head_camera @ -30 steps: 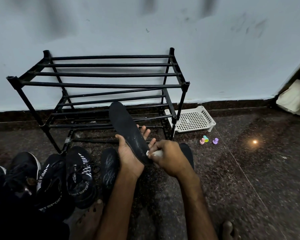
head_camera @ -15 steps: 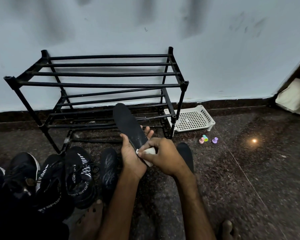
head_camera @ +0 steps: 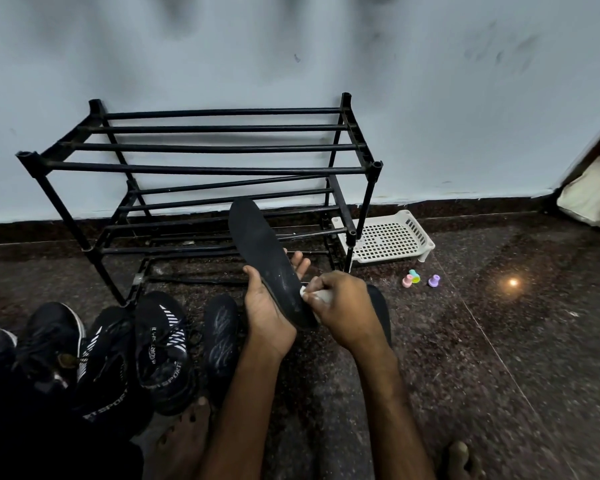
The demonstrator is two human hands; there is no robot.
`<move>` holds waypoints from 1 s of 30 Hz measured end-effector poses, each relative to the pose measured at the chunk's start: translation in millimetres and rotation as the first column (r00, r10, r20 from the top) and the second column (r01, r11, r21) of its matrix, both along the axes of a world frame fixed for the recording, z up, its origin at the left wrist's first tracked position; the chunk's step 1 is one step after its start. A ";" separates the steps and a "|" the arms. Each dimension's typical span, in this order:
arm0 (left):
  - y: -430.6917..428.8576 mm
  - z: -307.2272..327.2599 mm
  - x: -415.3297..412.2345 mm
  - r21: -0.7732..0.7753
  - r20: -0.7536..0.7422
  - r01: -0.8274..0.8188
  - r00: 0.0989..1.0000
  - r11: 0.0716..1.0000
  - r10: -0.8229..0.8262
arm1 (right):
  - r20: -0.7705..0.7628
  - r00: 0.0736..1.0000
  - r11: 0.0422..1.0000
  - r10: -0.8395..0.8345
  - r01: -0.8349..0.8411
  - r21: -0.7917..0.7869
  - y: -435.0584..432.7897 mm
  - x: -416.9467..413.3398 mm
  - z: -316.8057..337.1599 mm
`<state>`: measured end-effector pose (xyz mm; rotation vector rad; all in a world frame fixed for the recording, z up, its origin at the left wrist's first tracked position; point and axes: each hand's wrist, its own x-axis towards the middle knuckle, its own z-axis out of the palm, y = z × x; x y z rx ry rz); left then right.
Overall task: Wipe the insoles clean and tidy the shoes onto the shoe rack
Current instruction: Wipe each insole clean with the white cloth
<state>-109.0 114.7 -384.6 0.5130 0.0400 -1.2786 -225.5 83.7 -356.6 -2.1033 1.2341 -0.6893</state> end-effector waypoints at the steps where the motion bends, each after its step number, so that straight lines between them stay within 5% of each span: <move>1: -0.1 -2.1 2.7 -0.005 0.010 -0.008 1.000 1.000 0.008 | -0.013 0.998 0.997 0.055 -0.054 0.061 -0.6 -4.5 -0.1; 5: -2.3 -1.8 4.1 0.000 0.027 -0.009 1.000 1.000 0.009 | 0.105 0.963 0.942 0.249 -0.266 0.206 4.2 -4.5 6.2; 10: -1.5 1.6 5.6 0.001 0.017 -0.013 1.000 1.000 0.013 | 0.043 0.999 1.000 0.001 -0.001 0.000 1.3 1.1 -6.1; 15: -2.3 -6.7 9.8 0.019 0.019 -0.032 0.999 0.999 0.032 | 0.038 0.959 0.918 0.282 -0.282 0.278 5.6 -6.9 4.4; 18: -2.4 -4.4 7.8 0.010 0.008 -0.021 1.000 1.000 0.021 | 0.081 0.982 0.968 0.169 -0.181 0.175 6.0 0.5 2.8; 21: -0.2 -3.4 9.8 -0.011 -0.004 -0.029 1.000 1.000 0.029 | -0.055 0.998 0.999 0.024 -0.021 0.049 0.5 -4.2 -4.8; 26: -1.2 -1.9 5.8 -0.001 0.028 -0.009 1.000 1.000 0.009 | 0.060 0.958 0.927 0.279 -0.285 0.244 4.1 -8.5 6.8; 30: -2.1 1.9 -1.6 -0.002 0.013 0.009 1.000 1.000 -0.009 | 0.056 0.997 0.998 0.057 -0.059 0.035 4.2 3.9 4.0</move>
